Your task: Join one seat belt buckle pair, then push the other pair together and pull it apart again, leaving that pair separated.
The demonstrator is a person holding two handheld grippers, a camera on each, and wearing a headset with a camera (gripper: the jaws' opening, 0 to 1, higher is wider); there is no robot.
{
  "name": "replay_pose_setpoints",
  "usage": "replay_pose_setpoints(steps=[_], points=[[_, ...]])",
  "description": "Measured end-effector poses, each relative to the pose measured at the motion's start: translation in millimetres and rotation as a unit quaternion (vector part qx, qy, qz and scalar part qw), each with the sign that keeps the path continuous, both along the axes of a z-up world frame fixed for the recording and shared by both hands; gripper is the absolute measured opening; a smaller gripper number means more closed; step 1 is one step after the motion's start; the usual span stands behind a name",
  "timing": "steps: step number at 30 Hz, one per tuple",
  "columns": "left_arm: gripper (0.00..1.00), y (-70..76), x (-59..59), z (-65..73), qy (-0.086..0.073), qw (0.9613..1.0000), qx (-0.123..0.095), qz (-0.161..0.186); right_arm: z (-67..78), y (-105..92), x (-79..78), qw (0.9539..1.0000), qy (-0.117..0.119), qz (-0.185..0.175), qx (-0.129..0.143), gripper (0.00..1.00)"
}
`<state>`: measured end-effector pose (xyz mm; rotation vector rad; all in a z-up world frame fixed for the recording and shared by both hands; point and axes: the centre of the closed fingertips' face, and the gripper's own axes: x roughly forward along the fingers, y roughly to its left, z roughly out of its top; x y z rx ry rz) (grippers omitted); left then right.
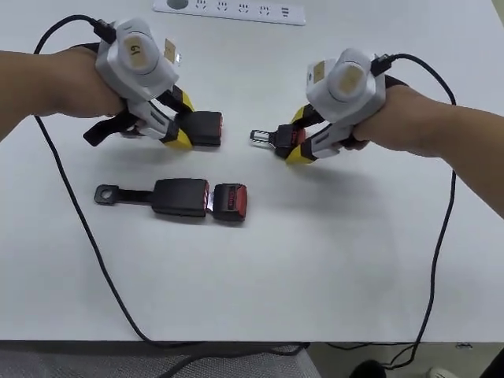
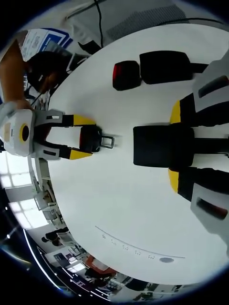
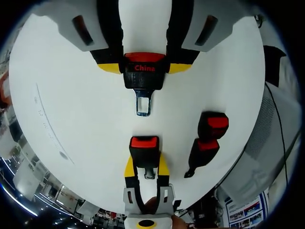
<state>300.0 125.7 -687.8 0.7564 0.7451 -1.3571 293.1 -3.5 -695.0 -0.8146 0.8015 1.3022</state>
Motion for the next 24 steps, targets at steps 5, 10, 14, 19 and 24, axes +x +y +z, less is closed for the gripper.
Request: replay_pose_setpoints(steps=[5, 10, 14, 19, 24], points=[[0.33, -1.1, -1.8, 1.0, -0.001, 1.0000, 0.002, -0.001, 1.0, 16.4, 6.2, 0.9999, -0.006, 0.014, 0.000, 0.33], [0.33, -0.6, -0.1, -0.1, -0.001, 1.0000, 0.006, -0.006, 1.3, 25.5, 6.8, 0.9997, -0.010, 0.022, -0.003, 0.33], [0.33, -0.6, 0.3, -0.5, 0.000, 1.0000, 0.006, -0.006, 2.1, 33.7, 2.5, 0.9993, -0.016, 0.033, -0.003, 0.33], [0.33, 0.9, 1.8, -1.4, 0.001, 0.9999, 0.008, -0.007, 3.4, 48.3, 4.0, 0.9989, -0.023, 0.040, 0.006, 0.33], [0.33, 2.0, 2.5, -3.6, 0.000, 0.9999, 0.009, -0.008, 2.7, 55.6, 4.1, 0.9986, -0.024, 0.047, 0.005, 0.33]])
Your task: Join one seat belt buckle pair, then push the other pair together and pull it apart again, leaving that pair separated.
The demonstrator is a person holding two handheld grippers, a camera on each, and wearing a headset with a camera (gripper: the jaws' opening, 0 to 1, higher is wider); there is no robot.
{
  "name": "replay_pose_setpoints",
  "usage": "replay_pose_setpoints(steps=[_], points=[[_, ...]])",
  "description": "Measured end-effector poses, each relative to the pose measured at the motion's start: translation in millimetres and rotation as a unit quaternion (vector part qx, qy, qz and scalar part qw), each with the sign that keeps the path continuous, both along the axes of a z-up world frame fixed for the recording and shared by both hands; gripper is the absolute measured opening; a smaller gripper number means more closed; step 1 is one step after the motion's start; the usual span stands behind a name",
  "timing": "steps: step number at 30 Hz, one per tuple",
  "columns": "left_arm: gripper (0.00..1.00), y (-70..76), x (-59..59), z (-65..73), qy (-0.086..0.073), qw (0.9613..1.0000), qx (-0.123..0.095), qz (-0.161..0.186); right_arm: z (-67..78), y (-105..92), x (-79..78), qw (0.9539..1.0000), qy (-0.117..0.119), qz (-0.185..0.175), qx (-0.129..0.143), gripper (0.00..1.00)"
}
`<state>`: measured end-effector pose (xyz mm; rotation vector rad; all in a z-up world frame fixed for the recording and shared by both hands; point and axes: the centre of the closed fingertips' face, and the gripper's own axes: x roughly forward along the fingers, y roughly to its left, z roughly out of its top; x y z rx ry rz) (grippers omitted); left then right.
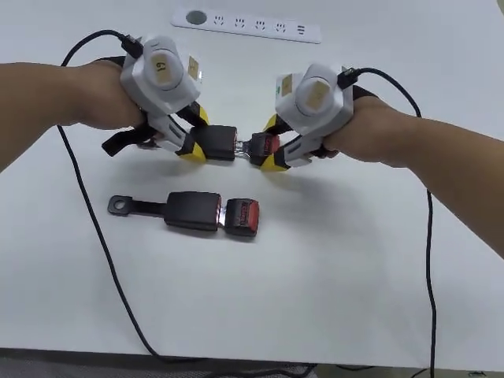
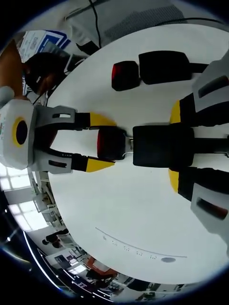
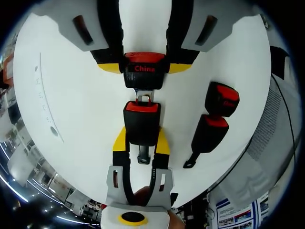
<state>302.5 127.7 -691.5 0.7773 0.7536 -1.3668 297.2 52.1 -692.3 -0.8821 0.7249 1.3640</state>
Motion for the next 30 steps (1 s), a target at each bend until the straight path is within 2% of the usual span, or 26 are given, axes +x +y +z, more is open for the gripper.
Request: replay_pose_setpoints(steps=[9, 25, 28, 30], points=[[0.32, 2.9, 1.9, -3.4, 0.004, 1.0000, -0.005, 0.002, 0.3, 2.3, 0.4, 0.9999, 0.010, -0.005, 0.003, 0.31], [0.32, 2.5, 1.4, -2.7, 0.006, 0.9999, -0.007, 0.006, 1.4, 6.4, 1.4, 0.9999, 0.007, -0.013, -0.002, 0.31], [0.31, 3.6, 3.0, -3.8, 0.005, 0.9999, -0.007, 0.006, 3.2, 14.8, -0.7, 0.9997, 0.012, -0.018, 0.011, 0.31], [0.31, 3.9, 3.3, -3.9, 0.005, 0.9999, -0.008, 0.007, 1.1, 18.7, 1.4, 0.9999, 0.005, -0.016, 0.004, 0.31]])
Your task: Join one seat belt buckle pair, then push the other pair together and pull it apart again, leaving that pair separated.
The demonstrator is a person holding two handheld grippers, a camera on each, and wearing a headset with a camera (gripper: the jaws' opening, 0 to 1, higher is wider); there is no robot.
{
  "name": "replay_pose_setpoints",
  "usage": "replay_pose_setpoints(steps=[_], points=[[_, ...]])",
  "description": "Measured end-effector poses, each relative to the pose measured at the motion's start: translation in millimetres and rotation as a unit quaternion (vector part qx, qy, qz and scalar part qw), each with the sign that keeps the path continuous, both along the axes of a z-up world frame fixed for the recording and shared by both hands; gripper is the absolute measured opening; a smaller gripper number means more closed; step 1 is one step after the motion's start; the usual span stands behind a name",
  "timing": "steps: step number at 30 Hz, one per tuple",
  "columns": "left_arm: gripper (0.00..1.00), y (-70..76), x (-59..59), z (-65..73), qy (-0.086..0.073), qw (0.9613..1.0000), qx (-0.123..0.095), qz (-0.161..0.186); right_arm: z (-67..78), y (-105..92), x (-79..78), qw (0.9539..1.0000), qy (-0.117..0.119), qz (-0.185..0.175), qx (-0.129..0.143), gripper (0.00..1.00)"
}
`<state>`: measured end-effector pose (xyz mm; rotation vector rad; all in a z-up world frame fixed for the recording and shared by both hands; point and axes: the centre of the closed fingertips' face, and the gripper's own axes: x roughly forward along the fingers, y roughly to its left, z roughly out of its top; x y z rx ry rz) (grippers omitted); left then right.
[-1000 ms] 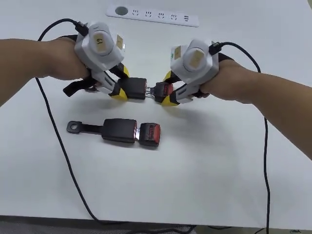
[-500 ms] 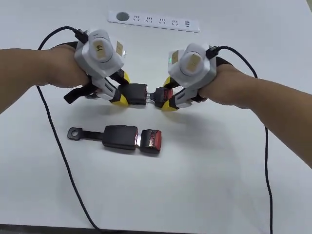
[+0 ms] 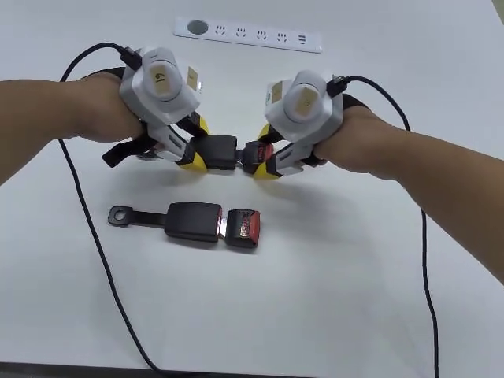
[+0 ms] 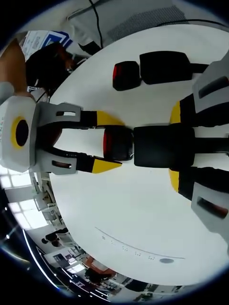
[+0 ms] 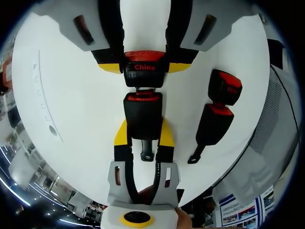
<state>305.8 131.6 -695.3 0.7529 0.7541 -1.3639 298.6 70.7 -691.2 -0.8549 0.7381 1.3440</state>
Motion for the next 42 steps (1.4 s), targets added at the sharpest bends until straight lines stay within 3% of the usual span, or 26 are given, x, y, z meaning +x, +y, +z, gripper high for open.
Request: replay_pose_setpoints(steps=[23, 27, 28, 33, 42], points=[[0.32, -2.6, -3.0, 3.6, -0.001, 1.0000, -0.002, 0.007, 1.6, -1.3, -1.1, 1.0000, -0.001, -0.001, -0.001, 0.31], [0.32, -3.1, -3.5, 4.1, -0.002, 0.9999, -0.004, 0.010, -0.8, -17.5, 0.3, 0.9999, -0.003, -0.005, -0.016, 0.32], [0.32, -3.5, -4.2, 4.4, -0.002, 0.9999, -0.005, 0.010, 1.1, -16.1, -1.1, 1.0000, 0.001, -0.006, -0.001, 0.32], [0.32, -4.1, -4.0, 4.4, -0.004, 0.9999, -0.005, 0.010, -0.5, -20.1, -2.5, 0.9999, 0.003, -0.009, 0.005, 0.32], [0.32, -3.1, -3.1, 3.2, -0.003, 0.9999, -0.002, 0.013, -5.0, -68.5, -4.9, 0.9995, 0.009, -0.032, 0.001, 0.33]])
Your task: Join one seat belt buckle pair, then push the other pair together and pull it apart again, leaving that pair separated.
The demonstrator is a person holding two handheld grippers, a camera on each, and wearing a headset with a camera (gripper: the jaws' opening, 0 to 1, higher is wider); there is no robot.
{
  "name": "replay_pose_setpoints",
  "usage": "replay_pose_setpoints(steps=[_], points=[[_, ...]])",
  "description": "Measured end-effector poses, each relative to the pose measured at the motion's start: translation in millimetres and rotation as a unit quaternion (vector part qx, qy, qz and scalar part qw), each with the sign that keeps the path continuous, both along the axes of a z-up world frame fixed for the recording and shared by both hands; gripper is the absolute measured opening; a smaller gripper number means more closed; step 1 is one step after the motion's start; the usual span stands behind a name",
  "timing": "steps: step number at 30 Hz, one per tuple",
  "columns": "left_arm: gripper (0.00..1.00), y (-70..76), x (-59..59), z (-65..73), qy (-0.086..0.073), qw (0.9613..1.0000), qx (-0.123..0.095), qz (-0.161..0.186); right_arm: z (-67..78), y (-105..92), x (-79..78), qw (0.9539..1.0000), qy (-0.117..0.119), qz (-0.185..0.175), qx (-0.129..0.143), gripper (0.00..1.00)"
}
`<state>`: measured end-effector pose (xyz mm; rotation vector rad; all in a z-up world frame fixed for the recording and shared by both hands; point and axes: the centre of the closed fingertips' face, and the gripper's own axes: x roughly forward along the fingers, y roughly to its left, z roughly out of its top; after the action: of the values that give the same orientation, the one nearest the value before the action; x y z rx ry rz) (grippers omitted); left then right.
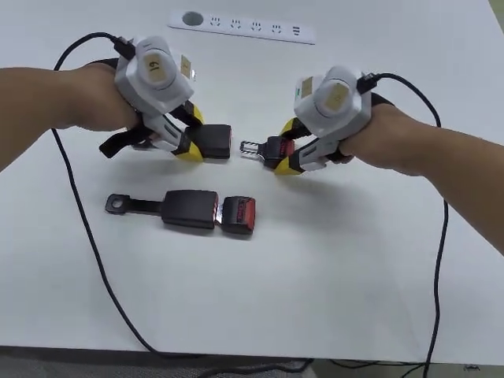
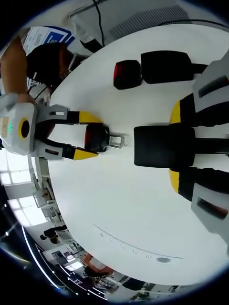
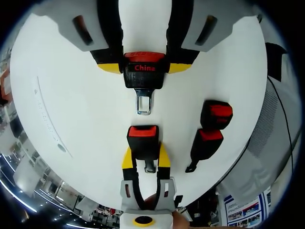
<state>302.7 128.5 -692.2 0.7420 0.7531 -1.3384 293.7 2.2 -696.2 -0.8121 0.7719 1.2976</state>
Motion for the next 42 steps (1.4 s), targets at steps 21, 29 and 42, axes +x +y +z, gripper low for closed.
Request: replay_pose_setpoints(steps=[21, 29, 42], points=[[0.33, 0.4, -0.5, 3.2, -0.003, 0.9999, 0.004, 0.013, 1.3, -72.4, -4.6, 0.9986, 0.021, -0.041, -0.026, 0.38], [0.34, 6.6, -0.5, 3.5, -0.010, 0.9997, 0.019, 0.007, 11.2, -77.5, -4.0, 0.9961, -0.002, -0.088, -0.010, 0.47], [0.56, 39.7, -48.3, 63.7, -0.028, 0.9943, -0.047, 0.092, 61.8, -63.6, -63.8, 0.9833, -0.040, -0.158, 0.081, 0.67]])
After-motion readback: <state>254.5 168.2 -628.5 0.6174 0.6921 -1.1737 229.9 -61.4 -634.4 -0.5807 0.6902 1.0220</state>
